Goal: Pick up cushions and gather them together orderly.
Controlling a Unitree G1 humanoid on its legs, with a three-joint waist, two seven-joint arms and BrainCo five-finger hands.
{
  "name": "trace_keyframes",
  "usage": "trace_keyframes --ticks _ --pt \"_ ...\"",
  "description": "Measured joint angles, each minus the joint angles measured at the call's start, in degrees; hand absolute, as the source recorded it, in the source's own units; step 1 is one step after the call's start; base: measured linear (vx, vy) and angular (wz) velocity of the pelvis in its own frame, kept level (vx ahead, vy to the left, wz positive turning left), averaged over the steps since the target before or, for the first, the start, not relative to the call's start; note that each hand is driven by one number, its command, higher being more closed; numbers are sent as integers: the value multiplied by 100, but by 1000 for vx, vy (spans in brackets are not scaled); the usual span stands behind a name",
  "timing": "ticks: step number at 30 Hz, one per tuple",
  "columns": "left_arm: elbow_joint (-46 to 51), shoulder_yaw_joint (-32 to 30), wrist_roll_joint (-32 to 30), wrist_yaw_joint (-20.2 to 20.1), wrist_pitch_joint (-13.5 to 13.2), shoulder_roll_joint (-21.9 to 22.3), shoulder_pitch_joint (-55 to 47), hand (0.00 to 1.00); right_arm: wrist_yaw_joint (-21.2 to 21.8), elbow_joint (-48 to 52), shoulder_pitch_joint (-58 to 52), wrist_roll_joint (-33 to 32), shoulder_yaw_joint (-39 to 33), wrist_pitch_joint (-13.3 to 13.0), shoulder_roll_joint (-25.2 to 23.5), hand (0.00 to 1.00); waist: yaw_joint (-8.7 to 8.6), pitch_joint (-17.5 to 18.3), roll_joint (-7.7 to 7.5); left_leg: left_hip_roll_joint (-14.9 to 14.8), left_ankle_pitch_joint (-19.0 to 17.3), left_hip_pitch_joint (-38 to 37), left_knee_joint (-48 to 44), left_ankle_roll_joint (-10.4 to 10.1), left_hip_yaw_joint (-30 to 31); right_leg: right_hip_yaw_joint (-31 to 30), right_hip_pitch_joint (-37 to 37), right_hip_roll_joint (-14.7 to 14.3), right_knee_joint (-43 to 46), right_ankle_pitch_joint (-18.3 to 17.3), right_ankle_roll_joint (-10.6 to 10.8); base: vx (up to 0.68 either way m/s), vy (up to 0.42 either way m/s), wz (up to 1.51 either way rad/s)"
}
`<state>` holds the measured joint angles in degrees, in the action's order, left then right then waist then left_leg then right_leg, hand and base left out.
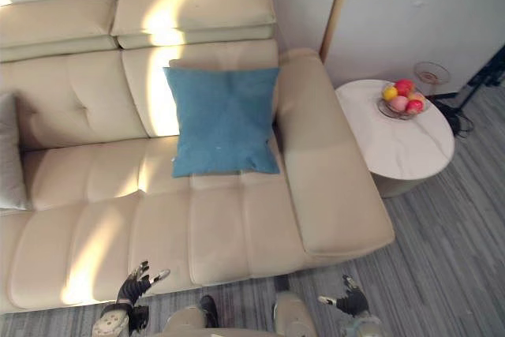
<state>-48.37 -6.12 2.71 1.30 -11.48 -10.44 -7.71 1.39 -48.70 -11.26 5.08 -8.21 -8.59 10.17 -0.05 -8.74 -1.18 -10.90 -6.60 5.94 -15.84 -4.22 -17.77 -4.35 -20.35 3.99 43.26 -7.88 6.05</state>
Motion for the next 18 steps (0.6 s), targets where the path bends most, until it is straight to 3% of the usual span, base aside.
trace_keyframes --ticks 1,2,3,4,6,7,8,10,12,15,18 --pt "18 0 1 3 0 15 -16 0 2 0 -35 0 11 5 -26 0 -9 20 -30 3 0 11 -47 0 30 -6 32 35 253 -71 69 -95 -228 66" --pt "120 6 1 9 0 38 -84 0 5 -9 -118 0 52 7 -102 0 11 104 -159 16 18 56 -168 -30 94 -55 247 136 797 -230 299 -69 -276 50" --pt "205 32 2 22 1 75 -105 0 0 1 -142 2 119 11 -94 0 90 145 -297 30 77 215 -294 -125 199 -28 459 207 488 -629 432 -99 -346 43" --pt "232 32 1 25 5 125 -93 0 -2 1 -118 2 122 15 -69 0 108 142 -300 -9 129 282 -341 -174 224 40 497 179 284 -787 325 -125 -294 10" --pt "313 125 45 30 22 453 7 0 -46 172 202 -104 72 -21 73 0 271 175 -3 -362 548 906 -190 -351 325 352 509 -195 -913 -985 -42 -210 -247 -15" --pt "320 153 77 31 23 488 24 0 -54 191 294 -126 75 -30 86 0 265 135 46 -408 681 981 -94 -385 349 394 530 -262 -1165 -993 -268 -365 -258 4" --pt "303 174 140 26 55 605 86 0 -100 76 493 -229 75 -8 135 0 195 -38 246 -520 1067 964 286 -423 442 575 590 -423 -1492 -732 -607 -311 -192 36" --pt "318 208 220 24 57 643 80 0 -140 44 394 -293 -35 15 92 0 107 -74 259 -501 1186 840 498 -423 407 824 652 -397 -1669 -550 -797 -248 -122 50" --pt "412 201 239 26 56 593 84 0 -172 46 358 -339 -129 14 35 0 80 -119 163 -383 901 840 17 -272 364 913 608 -305 -1829 -372 -893 -258 -86 29" --pt "464 202 239 17 56 568 83 0 -166 -18 353 -346 -280 15 28 0 78 -125 154 -204 16 608 -989 2 350 912 598 -170 -2293 8 -819 -259 32 14" --pt "464 201 229 11 57 568 34 0 -166 -96 321 -340 -426 17 29 0 51 -43 300 7 -455 -77 -7 -139 357 973 563 -185 -2578 174 -626 -172 135 9"
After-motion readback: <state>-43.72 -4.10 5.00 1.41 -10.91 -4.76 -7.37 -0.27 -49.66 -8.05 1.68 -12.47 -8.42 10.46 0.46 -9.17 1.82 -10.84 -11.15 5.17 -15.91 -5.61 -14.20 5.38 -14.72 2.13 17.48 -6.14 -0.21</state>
